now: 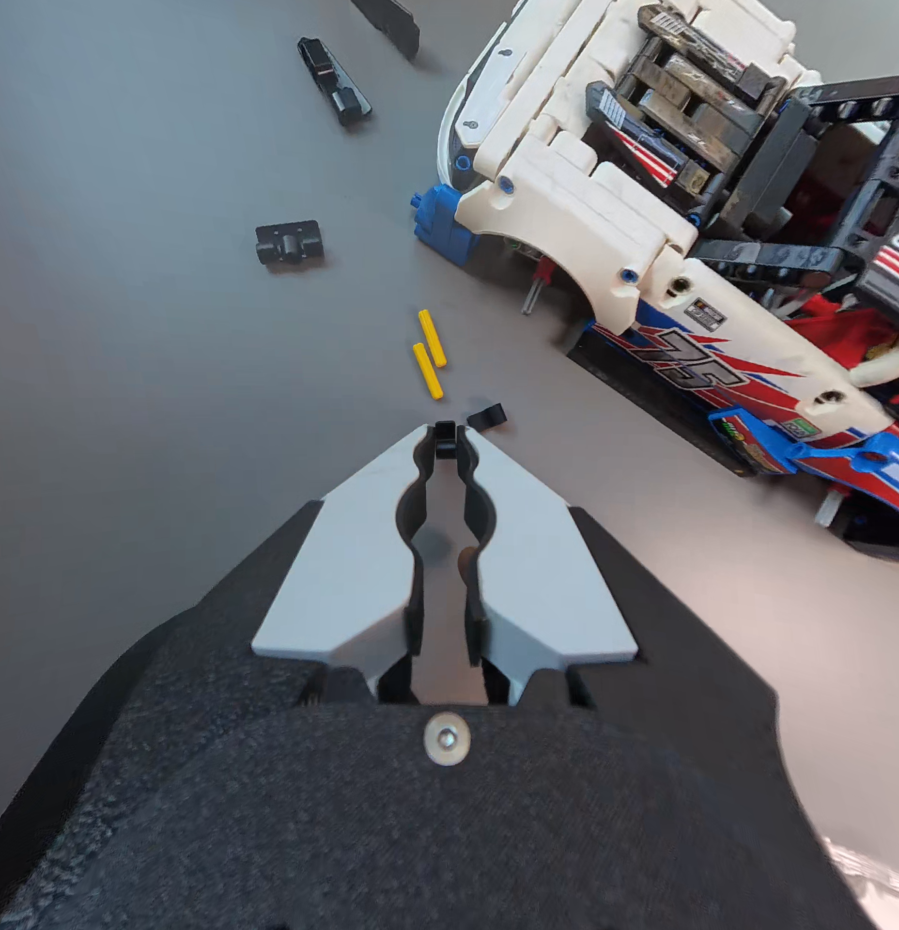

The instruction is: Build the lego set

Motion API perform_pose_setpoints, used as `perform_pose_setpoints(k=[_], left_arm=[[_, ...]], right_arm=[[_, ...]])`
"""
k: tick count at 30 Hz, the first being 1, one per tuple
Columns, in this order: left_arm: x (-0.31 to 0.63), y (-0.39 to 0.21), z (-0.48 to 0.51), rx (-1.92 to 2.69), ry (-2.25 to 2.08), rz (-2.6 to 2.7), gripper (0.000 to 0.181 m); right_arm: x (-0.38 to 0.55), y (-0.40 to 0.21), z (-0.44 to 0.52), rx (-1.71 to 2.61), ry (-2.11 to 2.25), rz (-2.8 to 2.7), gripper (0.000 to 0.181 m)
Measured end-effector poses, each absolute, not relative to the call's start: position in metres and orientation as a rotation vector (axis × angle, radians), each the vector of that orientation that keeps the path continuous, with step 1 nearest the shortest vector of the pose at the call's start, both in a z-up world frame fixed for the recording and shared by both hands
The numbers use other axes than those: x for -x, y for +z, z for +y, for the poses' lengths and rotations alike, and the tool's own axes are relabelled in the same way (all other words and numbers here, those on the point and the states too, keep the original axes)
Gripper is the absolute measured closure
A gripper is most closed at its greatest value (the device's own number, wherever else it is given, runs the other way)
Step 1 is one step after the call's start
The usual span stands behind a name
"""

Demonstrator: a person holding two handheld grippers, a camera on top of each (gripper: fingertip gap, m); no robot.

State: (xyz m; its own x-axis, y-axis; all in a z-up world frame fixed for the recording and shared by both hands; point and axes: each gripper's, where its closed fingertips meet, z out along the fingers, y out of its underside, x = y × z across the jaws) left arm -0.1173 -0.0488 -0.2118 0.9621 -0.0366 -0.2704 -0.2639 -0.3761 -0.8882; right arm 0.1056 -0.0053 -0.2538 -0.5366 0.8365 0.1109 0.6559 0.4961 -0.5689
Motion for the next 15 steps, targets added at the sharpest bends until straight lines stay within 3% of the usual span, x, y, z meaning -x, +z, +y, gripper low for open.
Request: perform_pose_setpoints(k=[1,9,15], left_arm=[[0.118,-0.212,-0.049,1.948,0.243,0.213,0.161],[0.120,-0.212,-0.049,1.948,0.249,0.199,0.161],[0.080,-0.193,-0.048,1.799,0.058,0.359,0.145]], right_arm=[[-0.104,-0.255,-0.005,1.237,0.665,-2.376,0.175],[-0.092,-0.233,-0.008,1.168,0.922,-2.231,0.165],[-0.075,-0.192,0.044,1.252,1.146,-1.753,0.169]])
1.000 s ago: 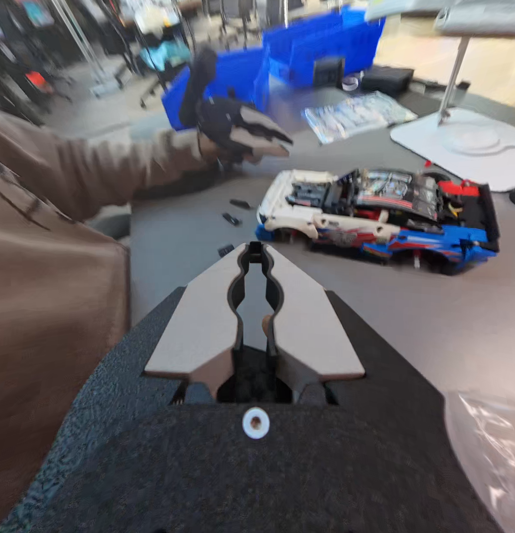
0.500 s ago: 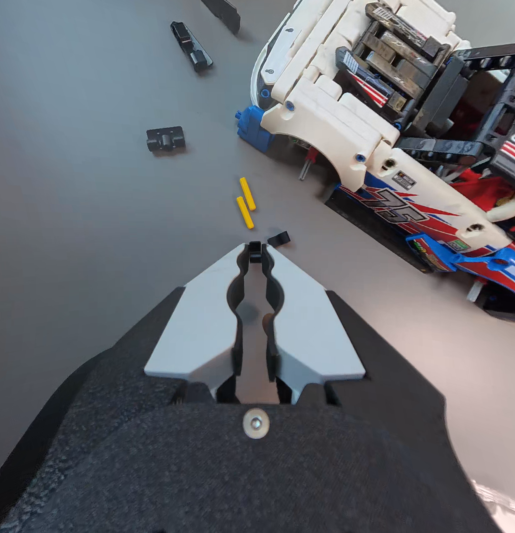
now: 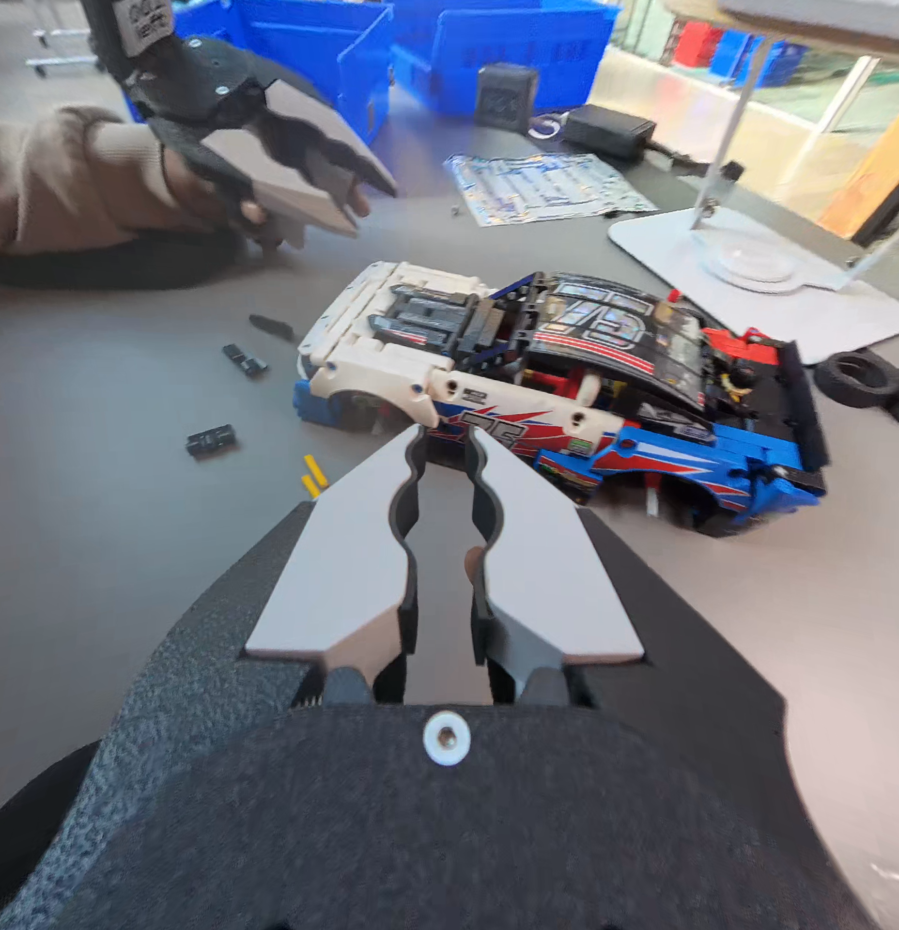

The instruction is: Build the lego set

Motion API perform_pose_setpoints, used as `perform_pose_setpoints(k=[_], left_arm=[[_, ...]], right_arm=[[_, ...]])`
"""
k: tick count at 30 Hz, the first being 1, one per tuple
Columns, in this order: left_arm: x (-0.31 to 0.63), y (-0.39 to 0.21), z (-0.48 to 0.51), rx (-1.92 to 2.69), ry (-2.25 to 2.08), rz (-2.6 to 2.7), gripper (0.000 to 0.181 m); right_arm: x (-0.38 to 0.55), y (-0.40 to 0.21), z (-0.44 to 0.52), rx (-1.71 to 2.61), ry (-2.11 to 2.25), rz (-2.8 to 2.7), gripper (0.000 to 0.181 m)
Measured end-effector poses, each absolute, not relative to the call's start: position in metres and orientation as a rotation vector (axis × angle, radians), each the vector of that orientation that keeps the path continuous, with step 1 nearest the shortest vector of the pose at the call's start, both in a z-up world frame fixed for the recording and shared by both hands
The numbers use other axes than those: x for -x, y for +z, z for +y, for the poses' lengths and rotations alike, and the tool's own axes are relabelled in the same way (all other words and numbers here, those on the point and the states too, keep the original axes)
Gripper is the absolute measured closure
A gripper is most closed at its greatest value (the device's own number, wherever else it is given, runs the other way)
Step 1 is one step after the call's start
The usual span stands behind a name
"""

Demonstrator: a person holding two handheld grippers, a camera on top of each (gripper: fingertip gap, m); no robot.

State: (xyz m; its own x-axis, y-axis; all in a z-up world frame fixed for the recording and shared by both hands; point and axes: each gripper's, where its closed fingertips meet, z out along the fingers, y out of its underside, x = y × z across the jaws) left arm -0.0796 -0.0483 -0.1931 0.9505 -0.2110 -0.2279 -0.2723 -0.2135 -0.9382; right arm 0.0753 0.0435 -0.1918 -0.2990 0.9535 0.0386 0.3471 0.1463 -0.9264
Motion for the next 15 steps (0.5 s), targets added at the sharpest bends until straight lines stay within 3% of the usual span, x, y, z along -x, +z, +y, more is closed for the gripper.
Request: perform_pose_setpoints(k=[12,15], left_arm=[[0.010,-0.194,-0.051,1.775,-0.284,0.550,0.101],[0.005,-0.199,-0.050,1.798,-0.268,0.574,0.099]], right_arm=[[-0.068,-0.188,0.078,1.278,1.022,-1.529,0.175],[-0.069,-0.186,0.084,1.285,1.006,-1.496,0.176]])
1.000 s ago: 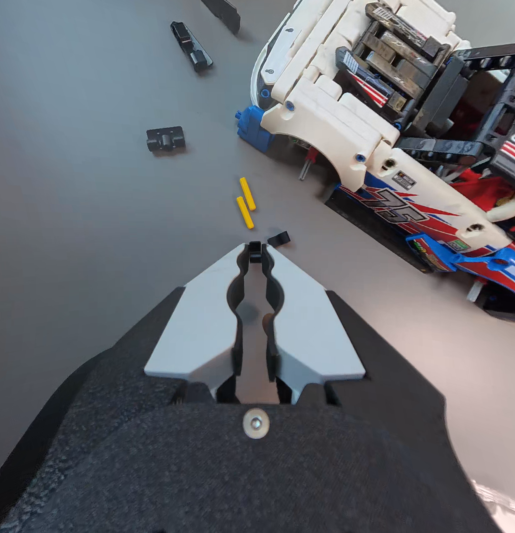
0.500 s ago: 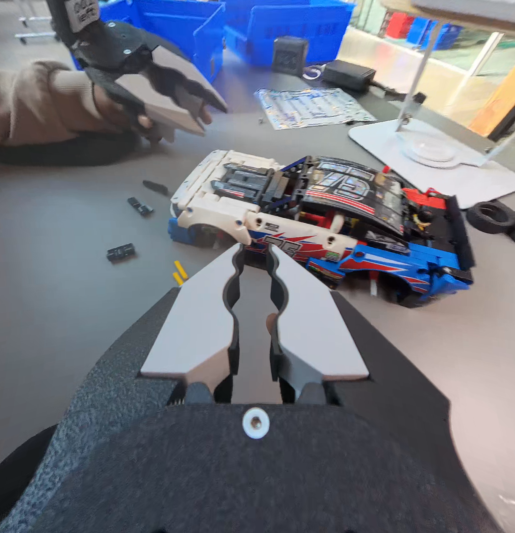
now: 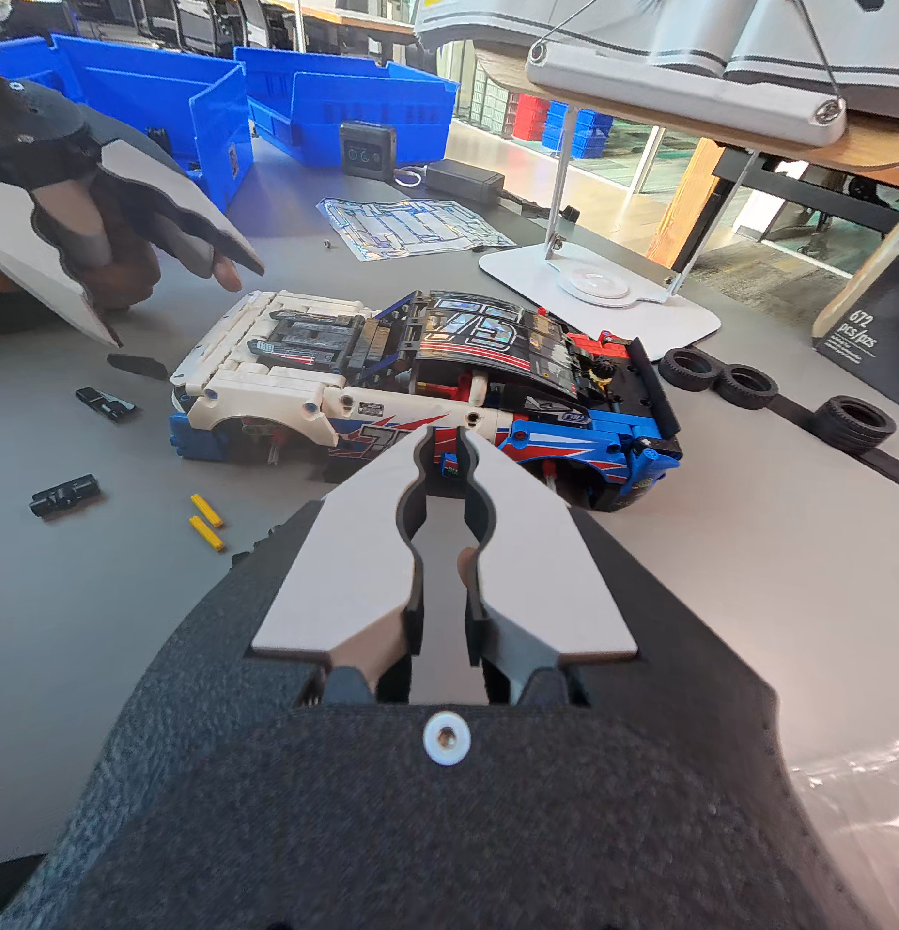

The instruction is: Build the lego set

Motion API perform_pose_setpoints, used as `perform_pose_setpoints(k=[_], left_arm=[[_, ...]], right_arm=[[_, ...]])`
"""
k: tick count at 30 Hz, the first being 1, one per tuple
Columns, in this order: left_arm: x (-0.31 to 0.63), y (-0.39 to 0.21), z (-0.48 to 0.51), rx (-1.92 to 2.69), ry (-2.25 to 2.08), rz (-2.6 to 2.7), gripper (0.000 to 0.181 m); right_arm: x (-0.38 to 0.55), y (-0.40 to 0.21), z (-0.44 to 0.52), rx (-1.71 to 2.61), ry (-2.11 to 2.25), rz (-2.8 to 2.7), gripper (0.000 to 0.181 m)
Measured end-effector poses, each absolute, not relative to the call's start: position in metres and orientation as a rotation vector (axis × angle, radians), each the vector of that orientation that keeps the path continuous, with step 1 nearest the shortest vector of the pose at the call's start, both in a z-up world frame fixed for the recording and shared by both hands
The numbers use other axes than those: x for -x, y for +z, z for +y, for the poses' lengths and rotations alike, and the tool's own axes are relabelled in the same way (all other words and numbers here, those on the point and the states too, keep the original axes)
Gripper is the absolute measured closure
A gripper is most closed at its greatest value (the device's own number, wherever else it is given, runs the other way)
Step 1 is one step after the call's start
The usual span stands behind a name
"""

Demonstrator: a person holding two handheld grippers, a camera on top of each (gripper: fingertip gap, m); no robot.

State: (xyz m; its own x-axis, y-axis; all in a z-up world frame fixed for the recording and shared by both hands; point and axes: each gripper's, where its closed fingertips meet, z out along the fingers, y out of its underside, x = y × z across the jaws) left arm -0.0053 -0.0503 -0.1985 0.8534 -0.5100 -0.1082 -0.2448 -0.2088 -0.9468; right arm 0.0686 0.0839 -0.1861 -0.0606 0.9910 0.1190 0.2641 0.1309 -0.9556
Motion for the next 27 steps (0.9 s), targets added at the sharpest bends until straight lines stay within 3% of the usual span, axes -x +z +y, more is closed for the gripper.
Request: perform_pose_setpoints(k=[3,6,21,27], left_arm=[[0.006,-0.208,-0.045,1.861,-0.243,0.575,0.103],[0.012,-0.214,-0.038,1.897,-0.175,0.572,0.124],[0.022,-0.214,-0.036,1.900,-0.158,0.582,0.134],[0.052,-0.214,-0.032,1.920,-0.096,0.552,0.147]], right_arm=[[-0.070,-0.182,0.091,1.317,1.039,-1.433,0.177],[-0.071,-0.180,0.098,1.350,1.077,-1.384,0.177],[-0.077,-0.178,0.121,1.425,1.094,-1.243,0.178],[-0.081,-0.172,0.134,1.409,1.083,-1.181,0.178]])
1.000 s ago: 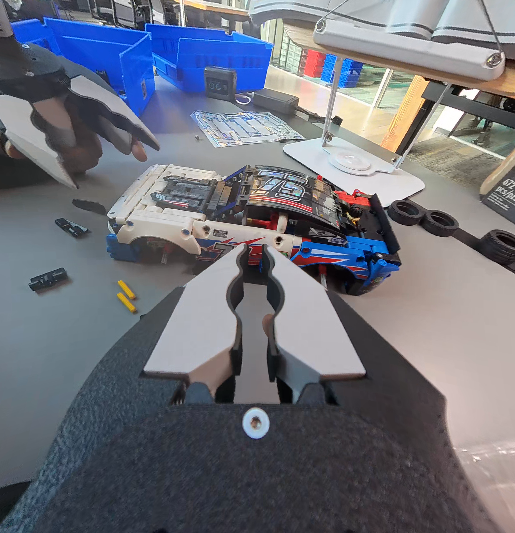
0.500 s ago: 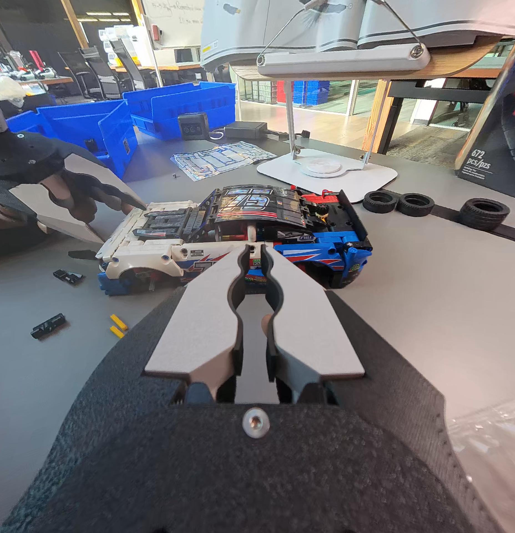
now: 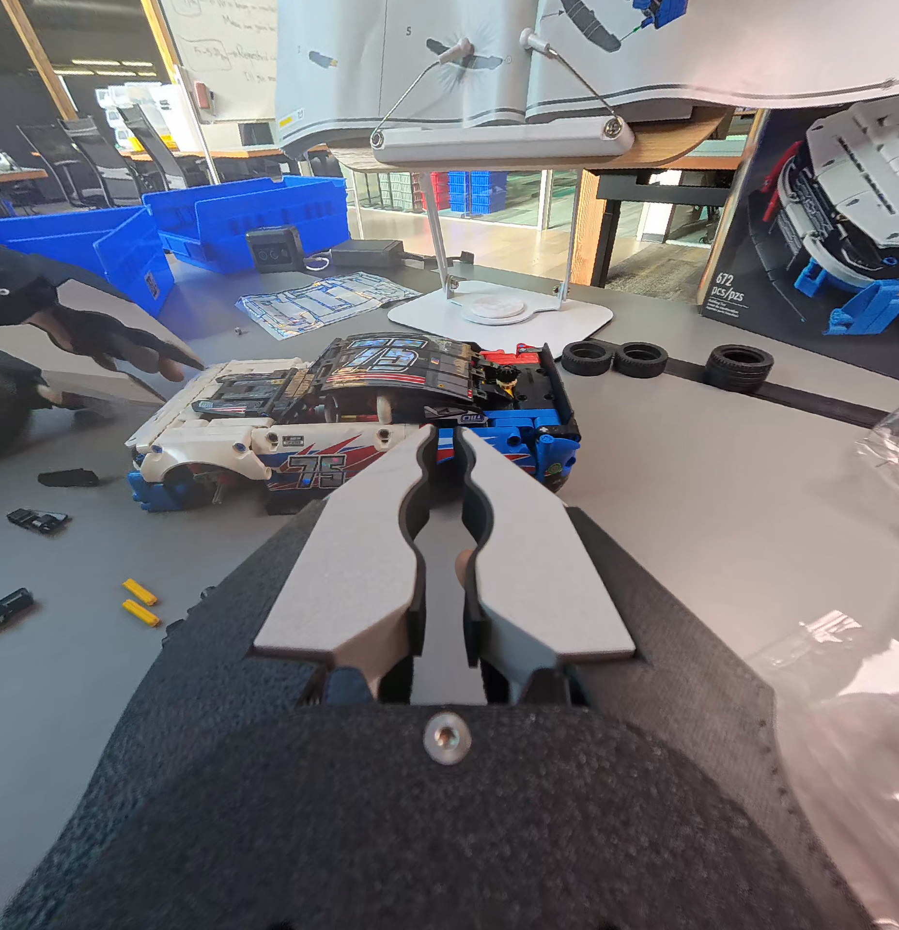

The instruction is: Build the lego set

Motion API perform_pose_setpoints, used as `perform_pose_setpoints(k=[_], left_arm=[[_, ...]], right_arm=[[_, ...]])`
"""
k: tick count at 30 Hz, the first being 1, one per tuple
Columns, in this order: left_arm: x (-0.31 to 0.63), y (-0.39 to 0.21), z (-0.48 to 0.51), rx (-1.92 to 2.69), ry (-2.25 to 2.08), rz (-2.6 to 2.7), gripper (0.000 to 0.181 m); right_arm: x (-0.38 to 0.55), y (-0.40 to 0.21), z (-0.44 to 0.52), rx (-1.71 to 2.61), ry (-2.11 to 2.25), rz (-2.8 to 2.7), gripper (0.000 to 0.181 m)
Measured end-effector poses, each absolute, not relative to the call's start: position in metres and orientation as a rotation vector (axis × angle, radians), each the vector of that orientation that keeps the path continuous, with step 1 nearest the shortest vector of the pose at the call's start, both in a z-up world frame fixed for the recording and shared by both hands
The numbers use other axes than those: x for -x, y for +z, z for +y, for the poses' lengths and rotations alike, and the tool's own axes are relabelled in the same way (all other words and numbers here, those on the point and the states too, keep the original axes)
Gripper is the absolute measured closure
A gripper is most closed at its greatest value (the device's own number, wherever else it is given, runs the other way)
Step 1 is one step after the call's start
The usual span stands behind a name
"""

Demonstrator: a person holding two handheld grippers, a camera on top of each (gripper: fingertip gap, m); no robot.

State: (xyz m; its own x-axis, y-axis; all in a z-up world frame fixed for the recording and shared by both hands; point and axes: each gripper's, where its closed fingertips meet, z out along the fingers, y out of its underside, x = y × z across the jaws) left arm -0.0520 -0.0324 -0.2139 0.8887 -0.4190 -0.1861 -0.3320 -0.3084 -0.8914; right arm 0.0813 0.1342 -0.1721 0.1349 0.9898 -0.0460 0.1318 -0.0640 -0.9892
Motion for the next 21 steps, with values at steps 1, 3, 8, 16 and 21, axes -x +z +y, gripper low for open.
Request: perform_pose_setpoints(k=[1,3,8,16,21], left_arm=[[0.059,-0.214,-0.032,1.924,-0.085,0.521,0.148],[0.066,-0.214,-0.031,1.922,-0.087,0.473,0.151],[0.072,-0.205,-0.027,1.888,-0.106,0.408,0.151],[0.040,-0.212,-0.036,1.909,-0.305,0.533,0.120],[0.051,-0.212,-0.028,1.918,-0.231,0.477,0.139]], right_arm=[[-0.081,-0.171,0.134,1.402,1.082,-1.182,0.179],[-0.080,-0.170,0.134,1.378,1.072,-1.191,0.179],[-0.075,-0.173,0.125,1.301,0.978,-1.296,0.179],[-0.075,-0.168,0.095,1.137,0.884,-1.430,0.180],[-0.072,-0.169,0.086,1.122,0.918,-1.449,0.179]])
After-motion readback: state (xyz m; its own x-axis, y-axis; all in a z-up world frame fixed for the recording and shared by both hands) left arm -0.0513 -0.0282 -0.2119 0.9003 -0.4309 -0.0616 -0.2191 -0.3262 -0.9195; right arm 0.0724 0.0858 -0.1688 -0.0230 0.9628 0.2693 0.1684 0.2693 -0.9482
